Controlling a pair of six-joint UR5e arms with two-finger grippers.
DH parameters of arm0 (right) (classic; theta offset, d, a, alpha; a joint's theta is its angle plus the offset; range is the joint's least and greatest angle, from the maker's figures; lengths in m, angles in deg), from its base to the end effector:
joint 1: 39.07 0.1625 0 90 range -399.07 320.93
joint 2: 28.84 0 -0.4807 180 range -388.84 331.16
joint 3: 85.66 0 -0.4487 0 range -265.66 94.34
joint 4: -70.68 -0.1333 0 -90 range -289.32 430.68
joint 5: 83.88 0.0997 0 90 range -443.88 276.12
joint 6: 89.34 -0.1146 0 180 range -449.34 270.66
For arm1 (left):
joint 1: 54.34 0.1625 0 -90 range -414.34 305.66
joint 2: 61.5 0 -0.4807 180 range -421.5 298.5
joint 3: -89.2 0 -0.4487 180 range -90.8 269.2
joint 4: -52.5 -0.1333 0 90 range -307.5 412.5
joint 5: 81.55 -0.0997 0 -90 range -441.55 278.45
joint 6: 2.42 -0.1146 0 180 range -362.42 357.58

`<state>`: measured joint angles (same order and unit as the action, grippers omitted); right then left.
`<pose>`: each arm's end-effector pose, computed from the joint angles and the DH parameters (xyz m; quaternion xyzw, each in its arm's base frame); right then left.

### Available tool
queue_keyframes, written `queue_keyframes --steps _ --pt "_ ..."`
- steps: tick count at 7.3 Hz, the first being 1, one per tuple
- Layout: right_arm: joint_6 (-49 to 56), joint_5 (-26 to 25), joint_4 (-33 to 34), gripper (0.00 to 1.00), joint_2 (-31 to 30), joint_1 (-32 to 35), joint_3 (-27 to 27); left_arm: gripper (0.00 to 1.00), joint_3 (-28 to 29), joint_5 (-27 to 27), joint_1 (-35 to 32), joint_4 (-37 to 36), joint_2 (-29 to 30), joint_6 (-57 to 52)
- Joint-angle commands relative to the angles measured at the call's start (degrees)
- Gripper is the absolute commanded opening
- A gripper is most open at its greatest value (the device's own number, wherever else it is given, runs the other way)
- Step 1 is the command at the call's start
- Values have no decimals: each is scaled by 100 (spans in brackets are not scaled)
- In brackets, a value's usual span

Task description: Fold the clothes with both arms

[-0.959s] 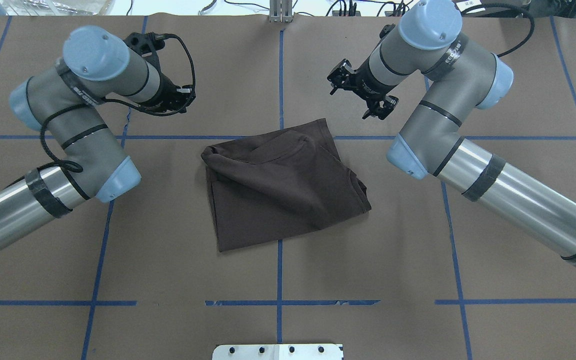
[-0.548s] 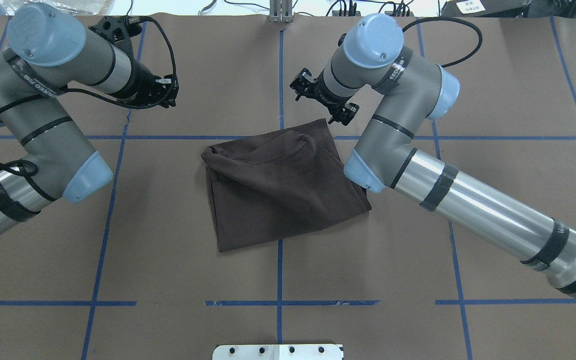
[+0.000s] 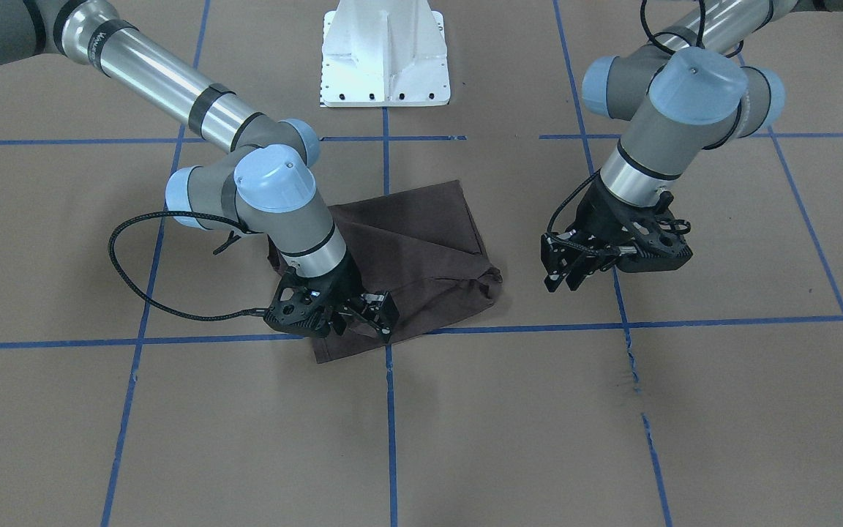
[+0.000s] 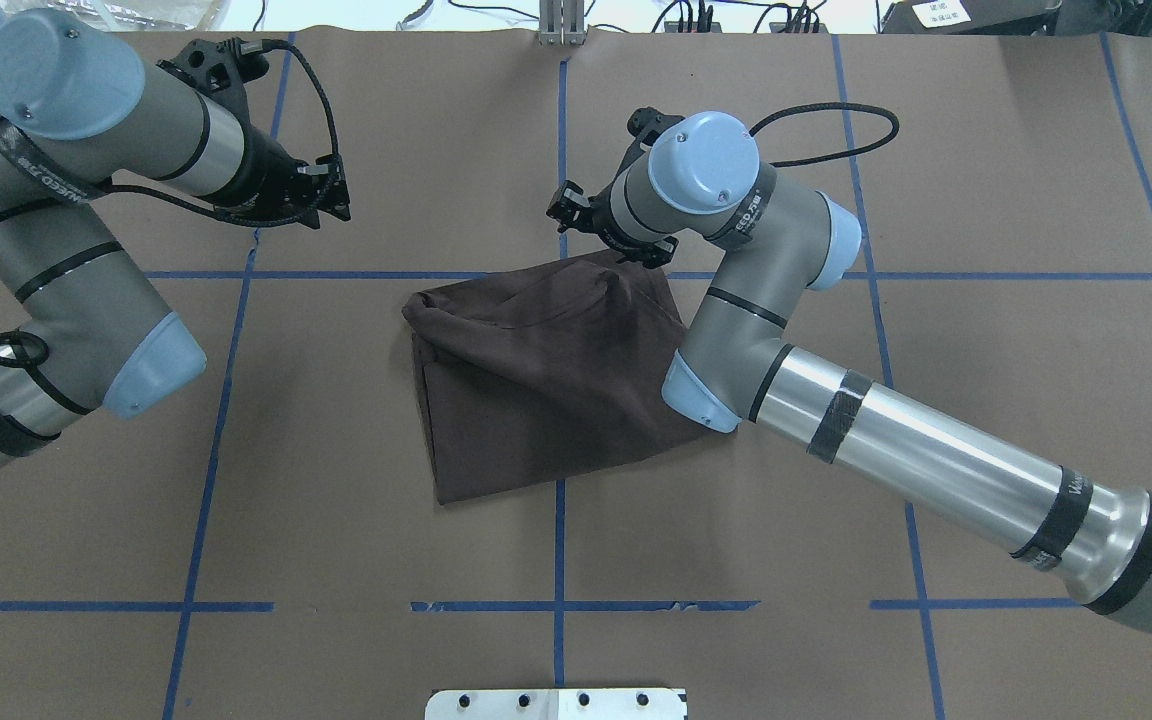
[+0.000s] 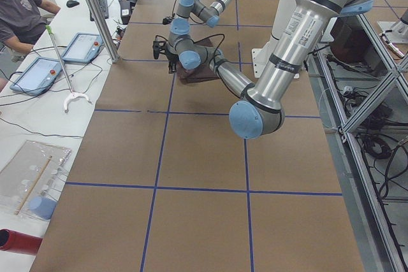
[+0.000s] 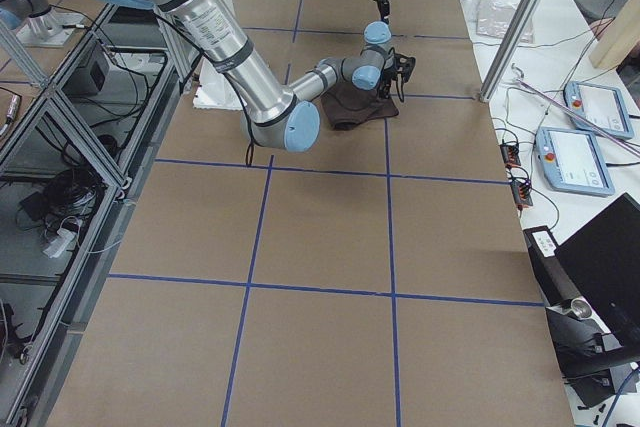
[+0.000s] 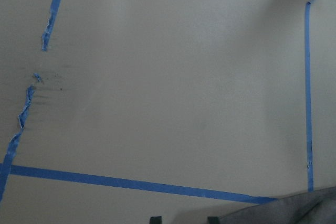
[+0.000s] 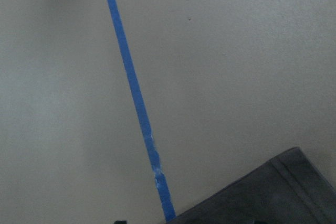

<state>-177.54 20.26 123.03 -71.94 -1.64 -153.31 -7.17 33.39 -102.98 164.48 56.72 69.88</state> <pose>-0.6538 -0.6330 0.2682 0.0728 -0.5182 0.1995 0.8285 0.4241 -0.6103 0.3054 0.0940 0.4913 -0.1307 0.8560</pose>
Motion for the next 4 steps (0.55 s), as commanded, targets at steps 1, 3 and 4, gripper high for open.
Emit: queue_keyframes --steps 1,3,4 --pt "793 -43 -391 81 -14 -8 67 42 -4 2 4 0 -9 12" --pt "1041 -35 -401 77 82 -8 225 43 -4 2 -5 0 -9 12" --pt "1225 -52 -401 75 187 -8 382 43 -4 -6 -5 0 -18 99"
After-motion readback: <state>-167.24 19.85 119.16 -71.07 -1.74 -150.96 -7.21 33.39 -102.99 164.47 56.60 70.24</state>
